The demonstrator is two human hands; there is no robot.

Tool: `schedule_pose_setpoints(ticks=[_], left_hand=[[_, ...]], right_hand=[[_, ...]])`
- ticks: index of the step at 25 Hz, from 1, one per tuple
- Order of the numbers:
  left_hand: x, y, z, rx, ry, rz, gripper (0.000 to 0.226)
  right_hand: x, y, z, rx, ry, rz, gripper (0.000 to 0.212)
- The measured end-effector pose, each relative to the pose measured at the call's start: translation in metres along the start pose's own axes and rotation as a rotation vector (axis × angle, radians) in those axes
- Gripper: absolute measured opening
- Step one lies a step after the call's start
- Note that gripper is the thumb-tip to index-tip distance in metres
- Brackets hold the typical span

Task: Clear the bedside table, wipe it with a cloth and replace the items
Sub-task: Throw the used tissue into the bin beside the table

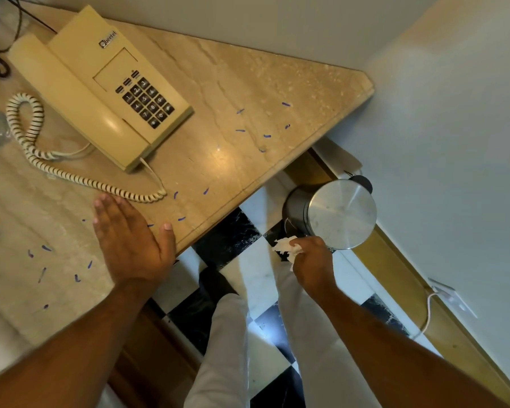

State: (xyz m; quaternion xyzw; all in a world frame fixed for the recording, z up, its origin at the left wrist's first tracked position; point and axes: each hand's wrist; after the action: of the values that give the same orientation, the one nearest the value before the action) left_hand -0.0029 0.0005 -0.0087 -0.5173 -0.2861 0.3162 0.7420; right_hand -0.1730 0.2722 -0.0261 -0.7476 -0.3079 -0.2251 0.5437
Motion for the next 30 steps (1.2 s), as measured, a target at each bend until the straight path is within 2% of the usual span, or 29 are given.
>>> schedule_pose_setpoints(ticks=[7,10,12,14,18,19,21,25,26,28,30], left_hand=[[0.0,0.0,0.001,0.003,0.0,0.008,0.087],[0.0,-0.001,0.002,0.011,-0.003,0.001,0.087],[0.0,-0.002,0.003,0.017,0.0,0.004,0.086],[0.0,-0.002,0.003,0.012,-0.002,0.007,0.085],[0.0,0.0,0.0,0.01,0.002,0.004,0.086],[0.0,0.0,0.0,0.013,0.003,0.006,0.086],[0.0,0.001,0.0,0.01,-0.001,0.004,0.086],[0.0,0.0,0.002,0.011,-0.01,-0.004,0.087],[0.0,0.0,0.002,0.01,-0.011,-0.004,0.088],[0.0,0.001,0.001,0.002,-0.007,-0.002,0.087],[0.0,0.002,-0.001,-0.007,-0.006,-0.003,0.087]], right_hand=[[0.012,0.02,0.013,0.041,0.03,0.04,0.035],[-0.002,0.016,0.011,0.029,0.092,0.196,0.034],[-0.025,0.006,0.009,-0.116,0.204,0.336,0.032],[-0.052,-0.006,0.008,-0.224,0.272,0.402,0.033],[-0.081,-0.016,0.019,-0.366,0.373,0.36,0.048],[-0.083,-0.014,0.022,-0.307,0.412,0.347,0.045],[-0.07,-0.007,0.02,-0.105,0.432,0.284,0.023],[-0.014,0.007,0.007,-0.008,0.206,0.228,0.017],[-0.005,0.004,0.002,0.016,0.127,0.279,0.017],[-0.002,-0.015,-0.007,0.138,-0.012,0.458,0.034],[-0.019,-0.047,-0.011,0.373,-0.098,0.674,0.05]])
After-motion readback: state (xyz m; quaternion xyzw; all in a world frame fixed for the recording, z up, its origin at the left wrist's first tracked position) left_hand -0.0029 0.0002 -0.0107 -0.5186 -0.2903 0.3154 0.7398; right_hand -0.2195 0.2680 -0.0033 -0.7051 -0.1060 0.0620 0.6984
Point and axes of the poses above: each hand's wrist, its own x-axis away from the middle knuckle, its own y-axis out of the palm, z = x × y, and after that the axes turned 12 degrees about x, right-handed
